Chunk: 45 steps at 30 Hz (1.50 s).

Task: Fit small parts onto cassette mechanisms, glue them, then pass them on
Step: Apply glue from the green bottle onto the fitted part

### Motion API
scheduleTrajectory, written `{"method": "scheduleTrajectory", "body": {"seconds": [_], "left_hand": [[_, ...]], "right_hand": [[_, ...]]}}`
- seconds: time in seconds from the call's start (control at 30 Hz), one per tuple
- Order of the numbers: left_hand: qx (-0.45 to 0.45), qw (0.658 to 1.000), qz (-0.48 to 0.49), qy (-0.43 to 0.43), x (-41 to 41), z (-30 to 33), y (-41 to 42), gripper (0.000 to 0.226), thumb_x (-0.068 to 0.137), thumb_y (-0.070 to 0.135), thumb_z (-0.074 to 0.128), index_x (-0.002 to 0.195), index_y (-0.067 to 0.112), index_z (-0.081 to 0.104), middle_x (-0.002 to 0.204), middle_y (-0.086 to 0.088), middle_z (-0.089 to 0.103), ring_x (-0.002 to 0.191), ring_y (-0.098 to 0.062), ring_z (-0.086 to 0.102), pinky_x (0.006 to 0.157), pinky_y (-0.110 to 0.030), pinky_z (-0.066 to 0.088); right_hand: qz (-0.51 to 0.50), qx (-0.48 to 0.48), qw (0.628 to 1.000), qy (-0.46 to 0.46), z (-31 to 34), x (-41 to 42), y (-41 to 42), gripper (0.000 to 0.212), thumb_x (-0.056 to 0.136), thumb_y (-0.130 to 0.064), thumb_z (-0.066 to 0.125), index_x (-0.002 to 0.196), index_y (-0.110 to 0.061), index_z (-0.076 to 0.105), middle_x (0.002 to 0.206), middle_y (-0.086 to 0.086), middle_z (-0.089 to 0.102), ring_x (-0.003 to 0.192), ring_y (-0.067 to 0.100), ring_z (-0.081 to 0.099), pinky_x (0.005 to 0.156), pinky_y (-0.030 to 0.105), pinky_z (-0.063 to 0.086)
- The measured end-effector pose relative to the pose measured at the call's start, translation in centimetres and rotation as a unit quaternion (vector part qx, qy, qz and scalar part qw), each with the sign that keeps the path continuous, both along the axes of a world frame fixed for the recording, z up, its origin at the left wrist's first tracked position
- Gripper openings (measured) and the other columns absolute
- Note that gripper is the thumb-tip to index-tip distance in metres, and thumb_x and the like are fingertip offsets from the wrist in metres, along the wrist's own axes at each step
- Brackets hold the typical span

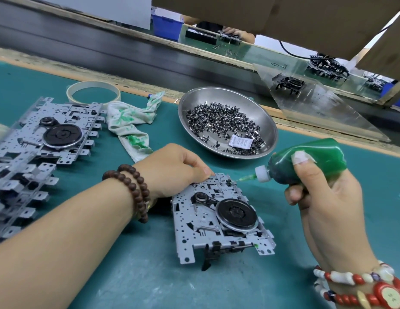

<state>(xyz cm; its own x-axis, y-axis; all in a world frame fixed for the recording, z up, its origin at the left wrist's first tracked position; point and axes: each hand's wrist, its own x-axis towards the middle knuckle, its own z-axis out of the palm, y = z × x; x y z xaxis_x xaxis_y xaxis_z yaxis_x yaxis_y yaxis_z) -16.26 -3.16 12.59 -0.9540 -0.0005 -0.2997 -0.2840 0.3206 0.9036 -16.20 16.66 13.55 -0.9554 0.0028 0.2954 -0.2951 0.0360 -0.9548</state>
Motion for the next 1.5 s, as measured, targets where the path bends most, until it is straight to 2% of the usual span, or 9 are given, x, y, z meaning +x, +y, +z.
{"method": "scheduleTrajectory", "body": {"seconds": [0.07,0.3,0.43,0.57,0.67,0.8,0.9,1.13,1.5], "left_hand": [[-0.001,1.000,0.001,0.001,0.0,0.0,0.0,0.014,0.084,0.020,0.066,0.073,0.018,0.074,0.081,0.001,0.074,0.085,-0.017,0.067,0.091,-0.038,0.051],[-0.002,1.000,-0.001,0.004,0.0,0.0,0.0,0.014,0.084,0.021,0.066,0.073,0.019,0.074,0.082,0.001,0.074,0.087,-0.017,0.067,0.092,-0.039,0.050],[-0.001,1.000,-0.003,0.009,0.0,-0.1,-0.1,0.015,0.084,0.022,0.066,0.072,0.020,0.074,0.079,0.002,0.074,0.083,-0.016,0.067,0.090,-0.038,0.052],[-0.003,0.999,-0.008,0.038,0.2,-0.3,-0.1,0.013,0.084,0.021,0.066,0.074,0.020,0.074,0.077,0.003,0.073,0.083,-0.016,0.068,0.090,-0.039,0.052],[-0.014,0.996,-0.015,0.086,0.6,-0.5,0.1,0.012,0.084,0.022,0.064,0.075,0.022,0.072,0.079,-0.005,0.073,0.075,-0.021,0.065,0.085,-0.036,0.052],[-0.036,0.983,0.027,0.177,0.7,-0.8,1.0,0.013,0.085,0.023,0.062,0.074,0.026,0.068,0.080,0.003,0.072,0.078,-0.015,0.065,0.081,-0.032,0.052],[-0.061,0.978,0.005,0.198,0.8,-0.8,1.6,0.019,0.087,0.024,0.060,0.070,0.033,0.064,0.080,0.009,0.070,0.079,-0.011,0.064,0.077,-0.028,0.049],[-0.089,0.976,-0.014,0.197,0.5,-1.1,1.5,0.017,0.088,0.027,0.057,0.074,0.032,0.064,0.079,0.006,0.070,0.077,-0.013,0.063,0.074,-0.024,0.046],[-0.108,0.977,-0.024,0.180,0.4,-1.2,1.3,0.015,0.089,0.031,0.055,0.079,0.029,0.066,0.078,0.008,0.068,0.073,-0.003,0.059,0.066,-0.012,0.042]], "right_hand": [[-0.001,-0.001,1.000,-0.001,0.0,0.0,0.0,0.013,0.080,-0.027,0.058,0.082,-0.014,0.058,0.076,0.008,0.068,0.045,0.008,0.044,0.045,0.016,0.039],[-0.012,0.001,1.000,-0.005,0.1,0.0,0.0,0.012,0.080,-0.027,0.058,0.083,-0.015,0.059,0.081,0.015,0.067,0.047,0.010,0.044,0.046,0.016,0.039],[-0.018,-0.013,1.000,-0.002,0.3,0.1,0.0,0.015,0.079,-0.028,0.064,0.080,-0.015,0.057,0.071,0.000,0.067,0.045,0.006,0.044,0.045,0.015,0.038],[-0.021,-0.068,0.997,-0.019,0.5,0.1,-0.1,0.013,0.080,-0.026,0.064,0.077,-0.017,0.055,0.062,-0.007,0.062,0.040,0.002,0.041,0.043,0.014,0.039],[-0.009,-0.123,0.991,-0.052,0.6,0.0,-0.1,0.014,0.077,-0.026,0.063,0.076,-0.016,0.053,0.056,-0.007,0.058,0.037,0.001,0.039,0.041,0.012,0.038],[0.006,-0.154,0.983,-0.098,0.6,0.1,-0.2,0.025,0.070,-0.034,0.057,0.082,-0.012,0.055,0.073,0.008,0.062,0.038,0.002,0.039,0.043,0.012,0.039],[-0.006,-0.167,0.979,-0.116,0.7,0.0,-0.1,0.027,0.070,-0.036,0.057,0.082,-0.013,0.054,0.080,0.013,0.056,0.038,0.002,0.039,0.042,0.012,0.039],[-0.035,-0.222,0.966,-0.129,0.8,-0.3,0.2,0.024,0.072,-0.040,0.057,0.081,-0.018,0.055,0.074,0.000,0.058,0.039,0.001,0.039,0.041,0.011,0.038],[-0.001,-0.137,0.982,-0.132,0.2,0.1,-0.8,0.032,0.063,-0.042,0.062,0.077,-0.014,0.058,0.061,0.001,0.057,0.037,0.001,0.039,0.043,0.013,0.043]]}}
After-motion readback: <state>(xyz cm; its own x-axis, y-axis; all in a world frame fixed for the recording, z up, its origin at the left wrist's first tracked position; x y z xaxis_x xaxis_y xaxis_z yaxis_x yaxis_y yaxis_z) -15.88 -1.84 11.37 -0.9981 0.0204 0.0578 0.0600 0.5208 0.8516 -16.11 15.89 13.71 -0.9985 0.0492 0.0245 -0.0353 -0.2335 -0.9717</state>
